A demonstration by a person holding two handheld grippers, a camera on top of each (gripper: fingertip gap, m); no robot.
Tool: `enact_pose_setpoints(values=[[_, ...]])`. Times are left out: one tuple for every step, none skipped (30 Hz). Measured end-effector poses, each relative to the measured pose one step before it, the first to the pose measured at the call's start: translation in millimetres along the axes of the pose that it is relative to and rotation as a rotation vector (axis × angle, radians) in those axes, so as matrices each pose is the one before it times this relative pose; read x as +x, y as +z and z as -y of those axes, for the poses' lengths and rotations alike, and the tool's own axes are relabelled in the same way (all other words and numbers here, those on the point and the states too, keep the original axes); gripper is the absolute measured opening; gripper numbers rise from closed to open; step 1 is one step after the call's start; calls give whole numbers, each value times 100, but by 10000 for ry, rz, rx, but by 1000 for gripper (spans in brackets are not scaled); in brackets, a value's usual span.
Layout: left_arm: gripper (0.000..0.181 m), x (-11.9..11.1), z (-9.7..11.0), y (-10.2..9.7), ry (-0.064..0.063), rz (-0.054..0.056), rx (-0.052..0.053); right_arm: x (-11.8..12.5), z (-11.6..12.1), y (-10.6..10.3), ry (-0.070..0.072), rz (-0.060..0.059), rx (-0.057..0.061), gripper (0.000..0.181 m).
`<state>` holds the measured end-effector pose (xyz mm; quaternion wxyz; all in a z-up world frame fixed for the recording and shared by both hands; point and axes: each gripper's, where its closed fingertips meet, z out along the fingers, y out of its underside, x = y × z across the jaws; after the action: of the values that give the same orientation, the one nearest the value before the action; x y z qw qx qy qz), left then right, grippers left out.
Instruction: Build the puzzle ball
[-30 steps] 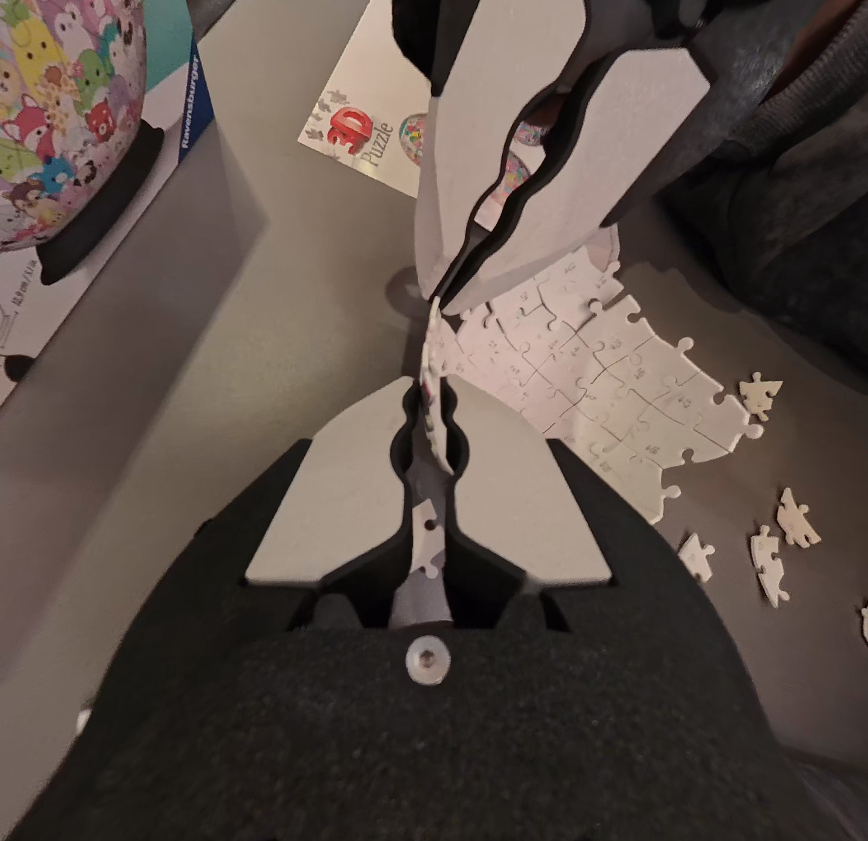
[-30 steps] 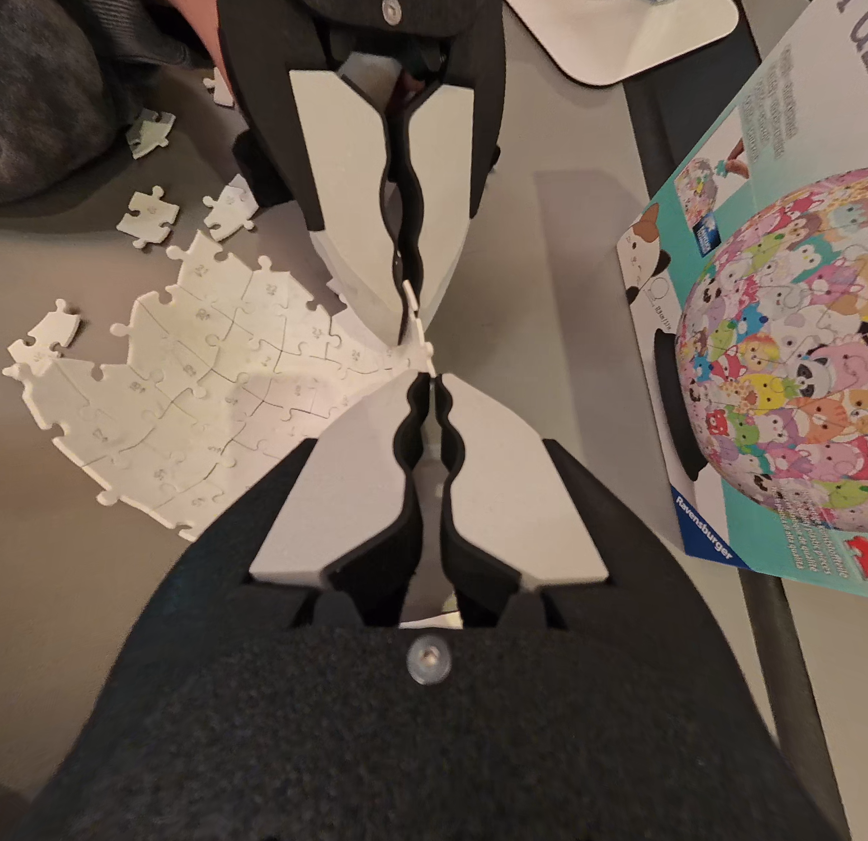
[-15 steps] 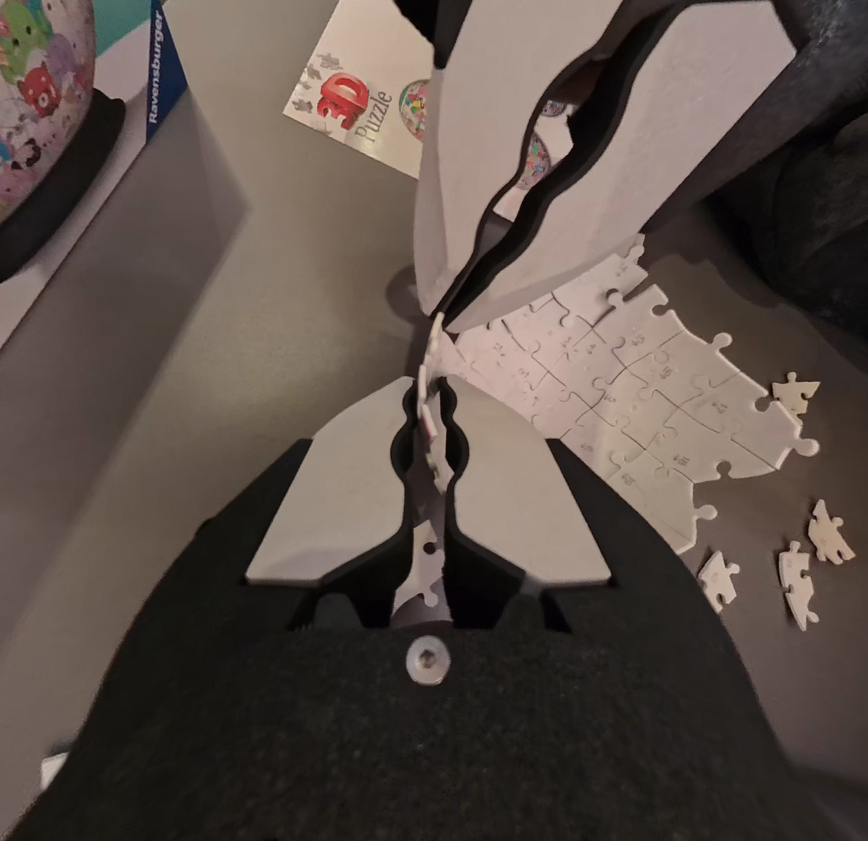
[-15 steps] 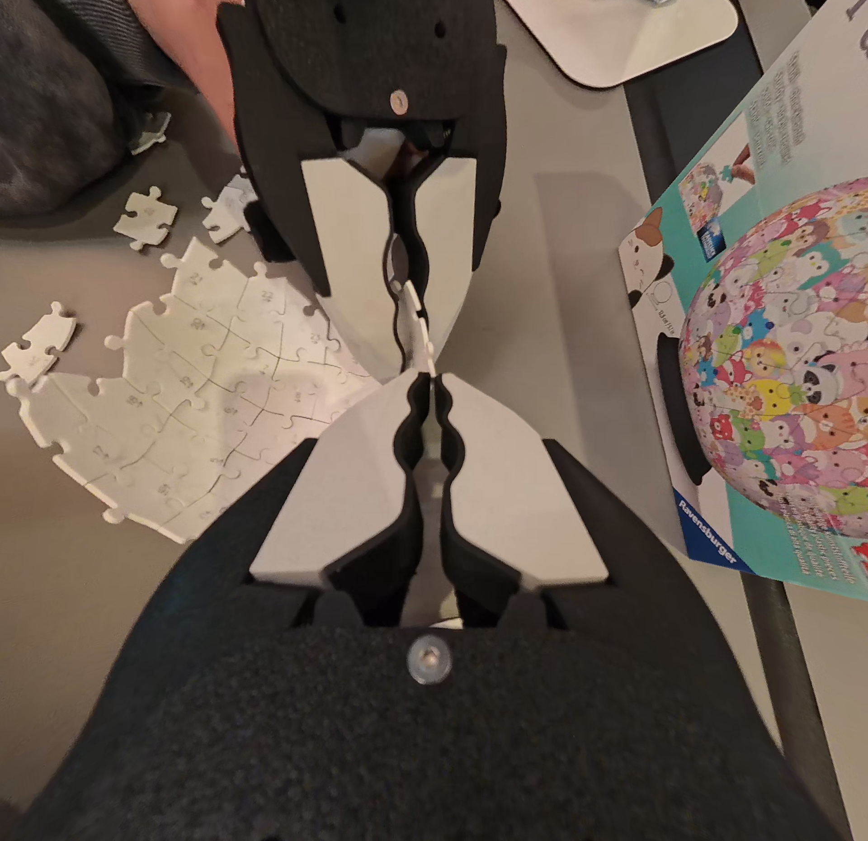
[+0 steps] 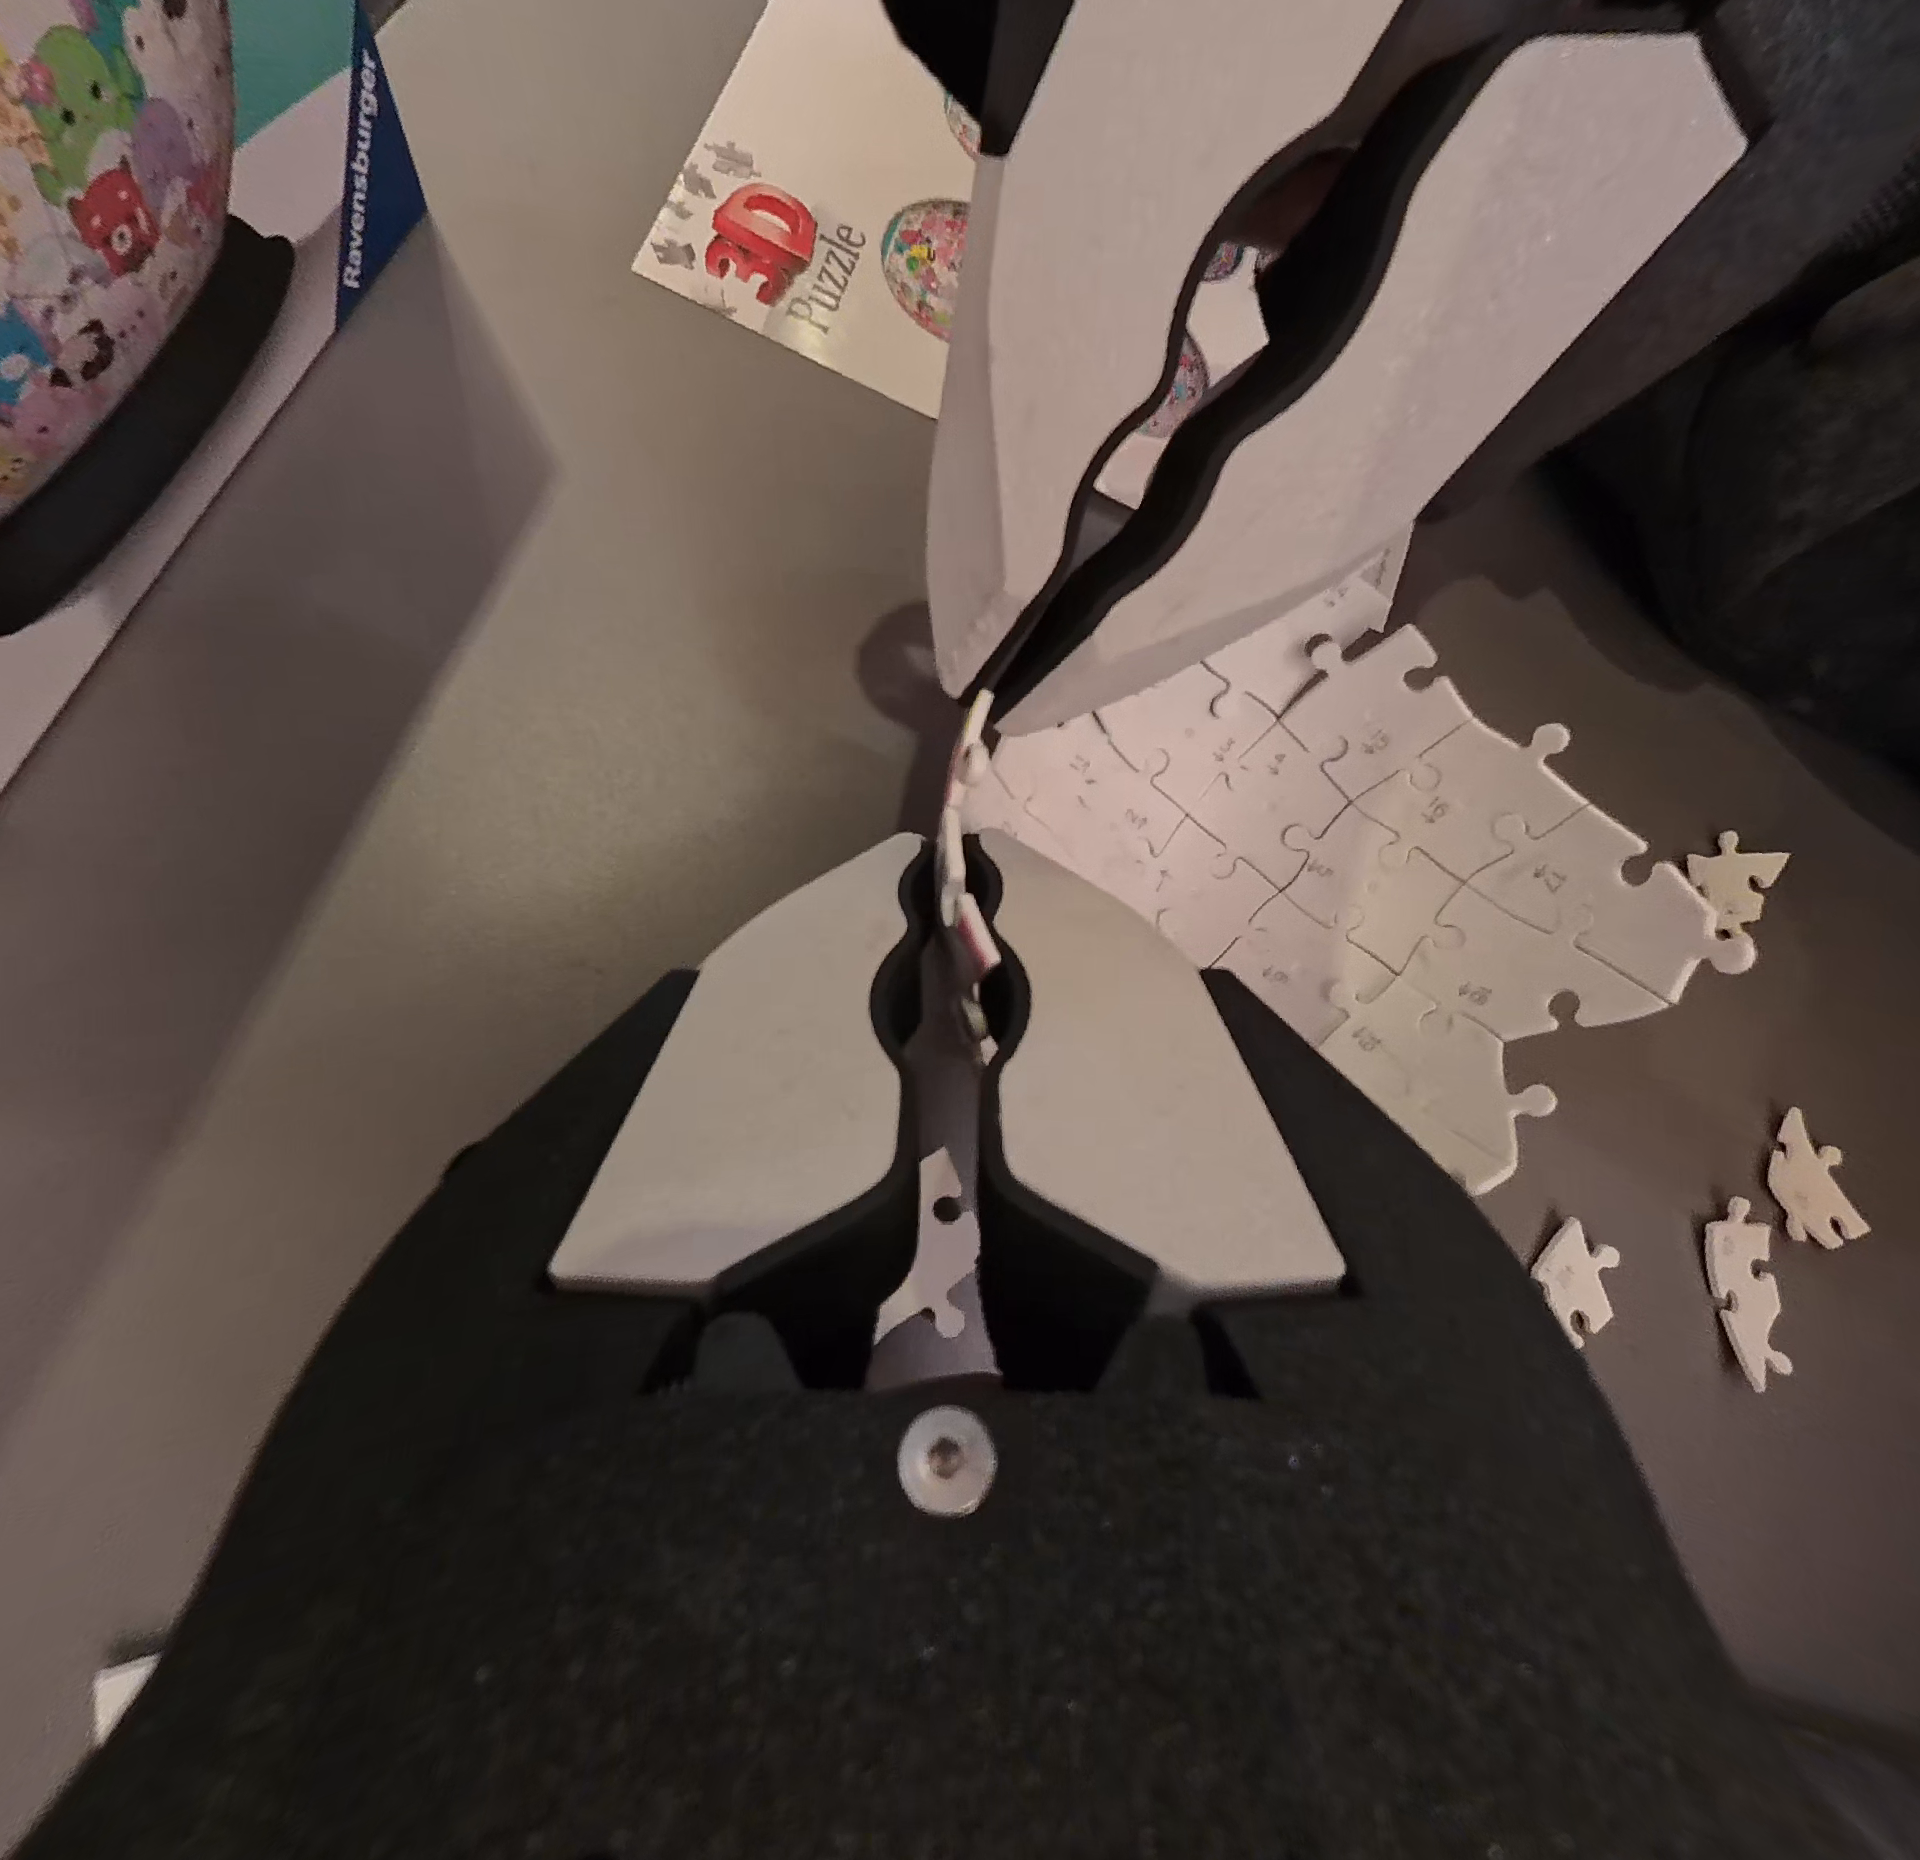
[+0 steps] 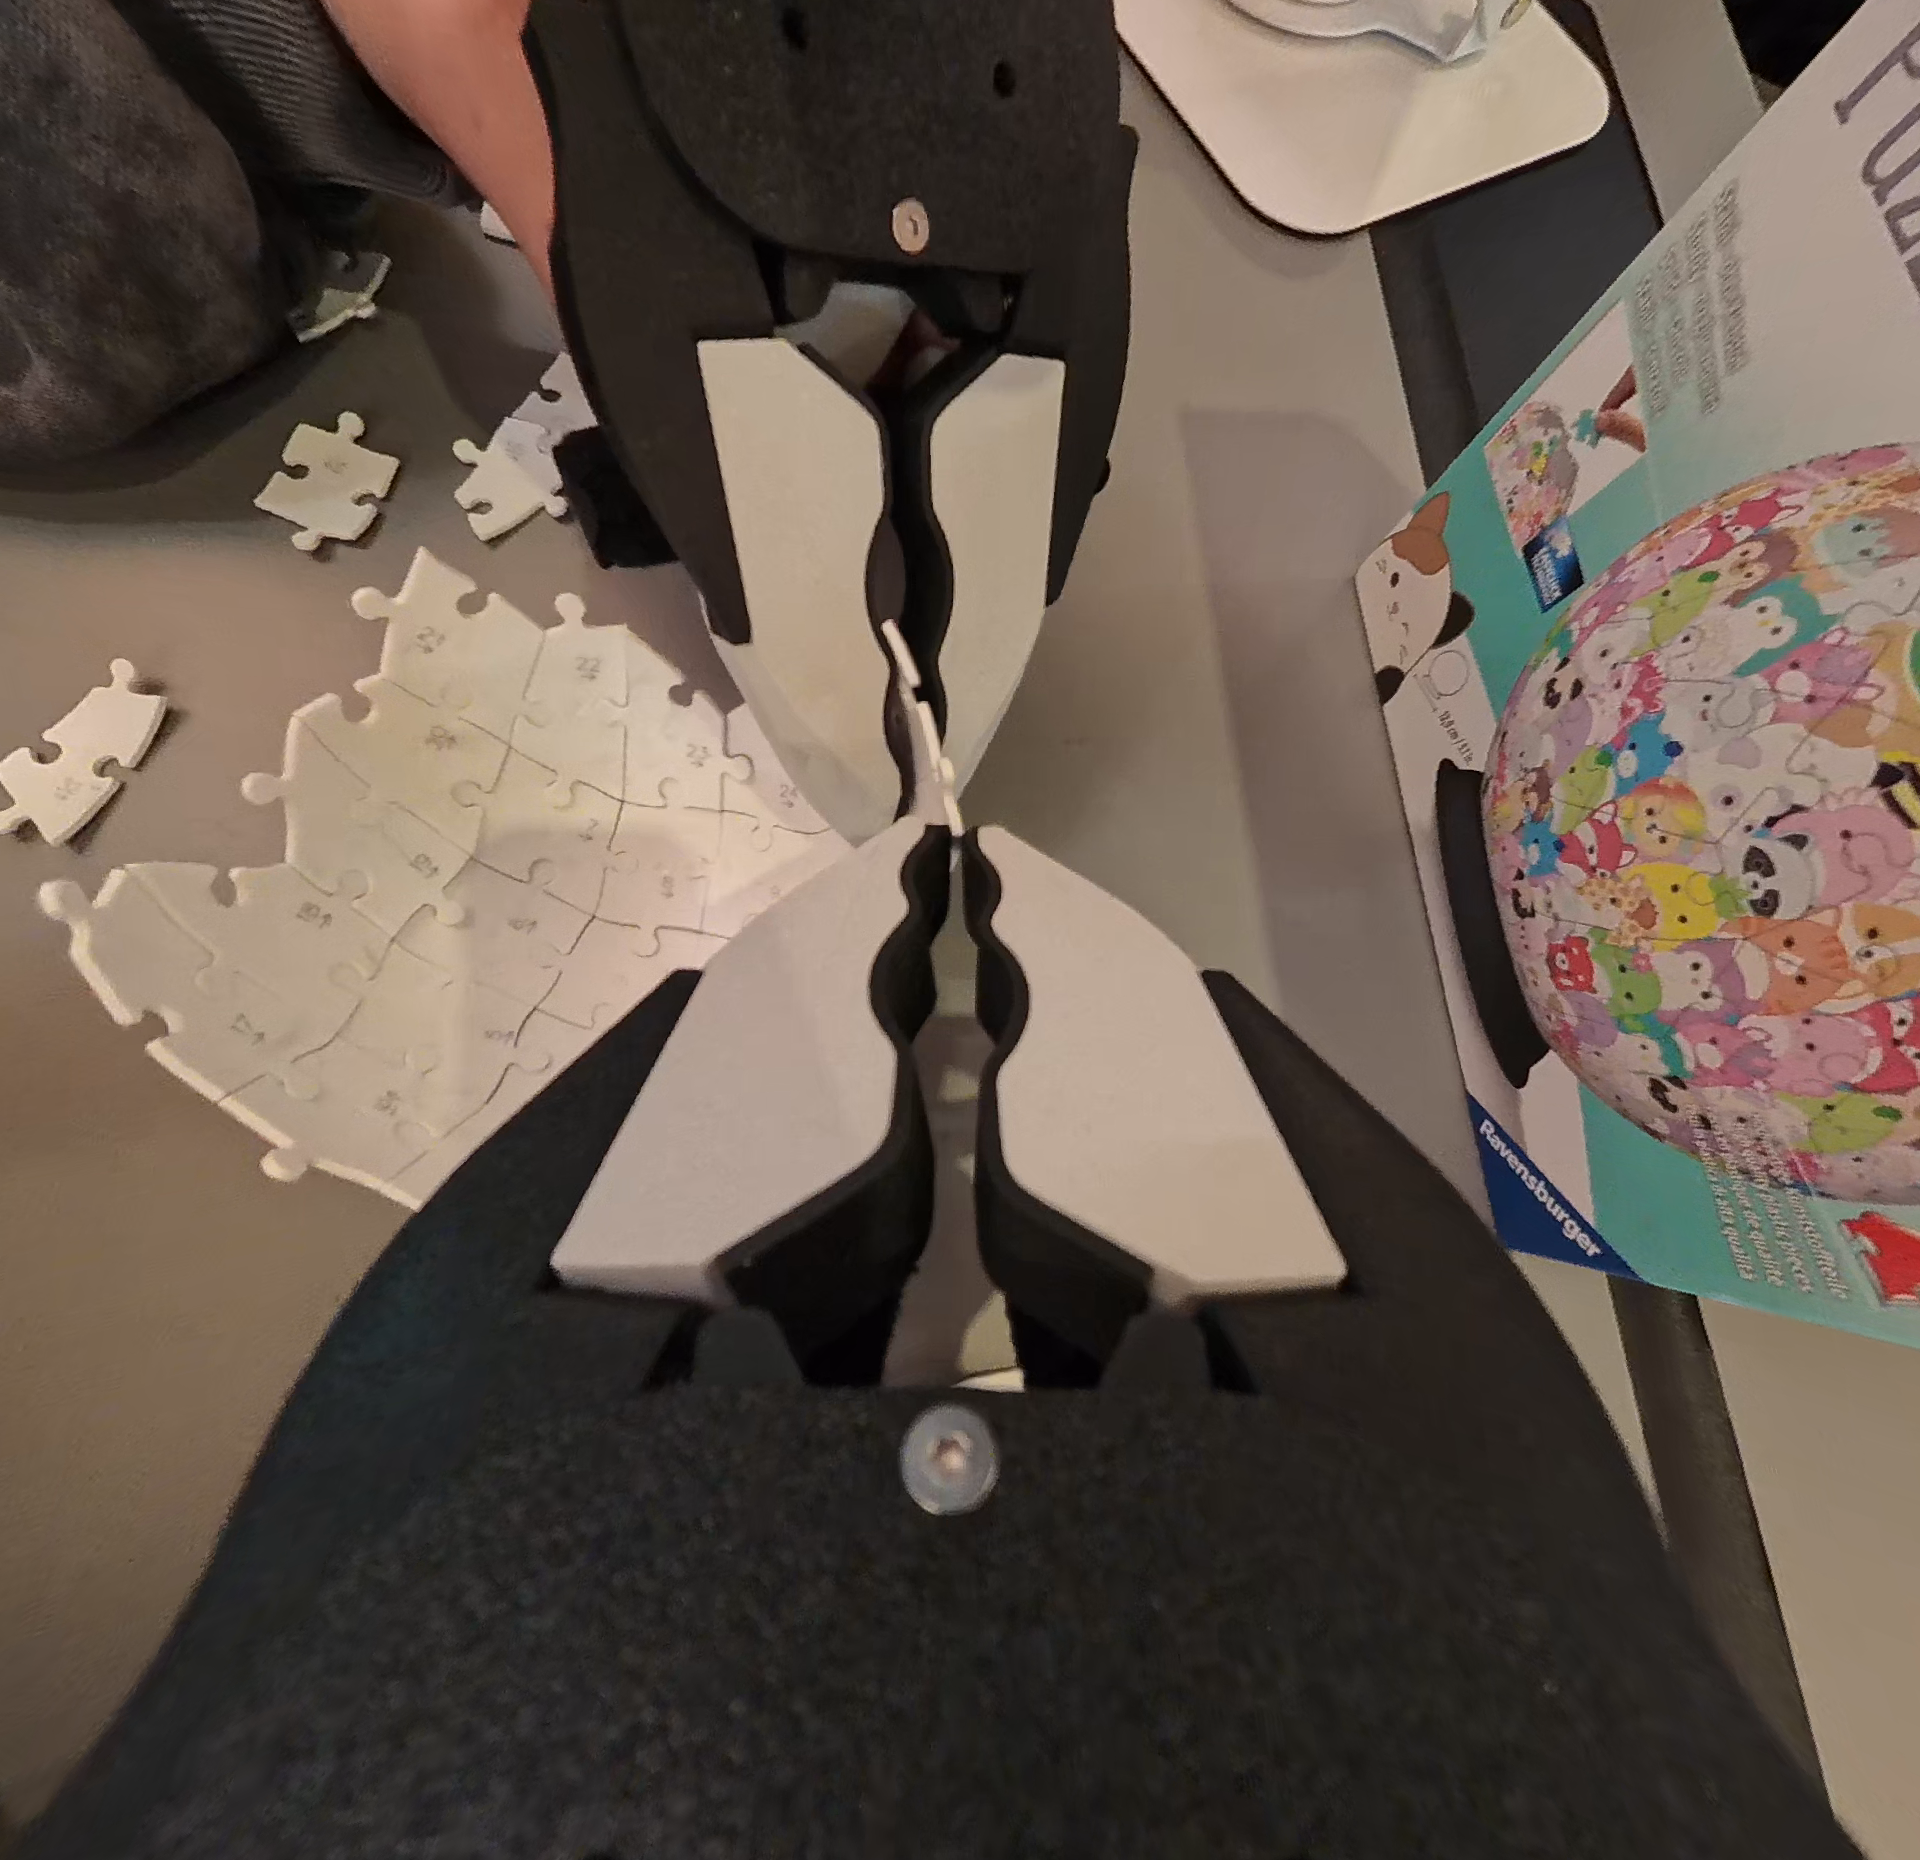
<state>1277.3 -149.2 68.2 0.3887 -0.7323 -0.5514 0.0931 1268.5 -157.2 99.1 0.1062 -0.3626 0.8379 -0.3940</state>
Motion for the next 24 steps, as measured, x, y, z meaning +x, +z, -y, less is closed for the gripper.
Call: enact_pose_setpoints(values=[[8,33,64,-18,22,-11,40,6,-12,-37,23,12,0,2],[11,107,157,-48,19,-38,97,4,8,-6,17,5,5,2],[13,96,194,-87,-8,-33,84,10,-34,6,-16,-12,-23,2],[16,17,163,-112,-8,15,60,23,-83,47,-15,-21,-50,2],[16,-82,148,-123,17,80,54,20,-115,65,-12,-18,-62,2],[16,-11,142,-115,33,39,74,9,-69,56,-5,-5,-39,2],[15,-10,104,-95,24,21,55,-24,-14,56,1,13,2,2],[11,-82,63,-66,19,55,40,-29,4,24,6,17,14,2],[7,-62,45,-41,33,45,29,4,1,27,-2,-4,4,2],[4,-116,30,-27,57,91,21,-29,37,22,5,14,24,2],[4,7,-29,-5,31,11,-14,-55,54,14,15,35,44,2],[4,25,-48,15,22,-1,-52,-20,22,12,19,21,22,2],[4,6,-33,16,18,25,-46,-35,-28,19,15,27,-4,2],[4,4,-31,13,9,25,-45,-1,-27,32,-7,7,-1,2],[4,11,-32,6,-2,9,-49,3,-27,14,-6,-7,0,2],[4,-13,-48,-10,14,40,-58,-2,-26,20,-10,-1,-7,2],[3,-36,-85,-12,1,51,-81,-22,-21,-13,-28,4,-1,3],[4,0,-138,-16,-13,22,-122,3,-6,-34,-27,-19,10,6],[4,-4,-104,-47,-2,35,-101,53,-22,-67,-11,-43,-5,11],[4,0,-105,-44,14,52,-111,100,-48,-150,-4,-62,-26,13],[4,-23,-123,-61,32,79,-126,43,47,-221,9,-10,38,14],[4,58,-104,-61,19,36,-113,32,99,-311,13,-12,71,14],[4,6,-114,-51,28,70,-128,131,196,-376,17,-70,122,15],[3,-12,-29,-53,18,72,-62,124,262,-428,24,-75,158,15]])
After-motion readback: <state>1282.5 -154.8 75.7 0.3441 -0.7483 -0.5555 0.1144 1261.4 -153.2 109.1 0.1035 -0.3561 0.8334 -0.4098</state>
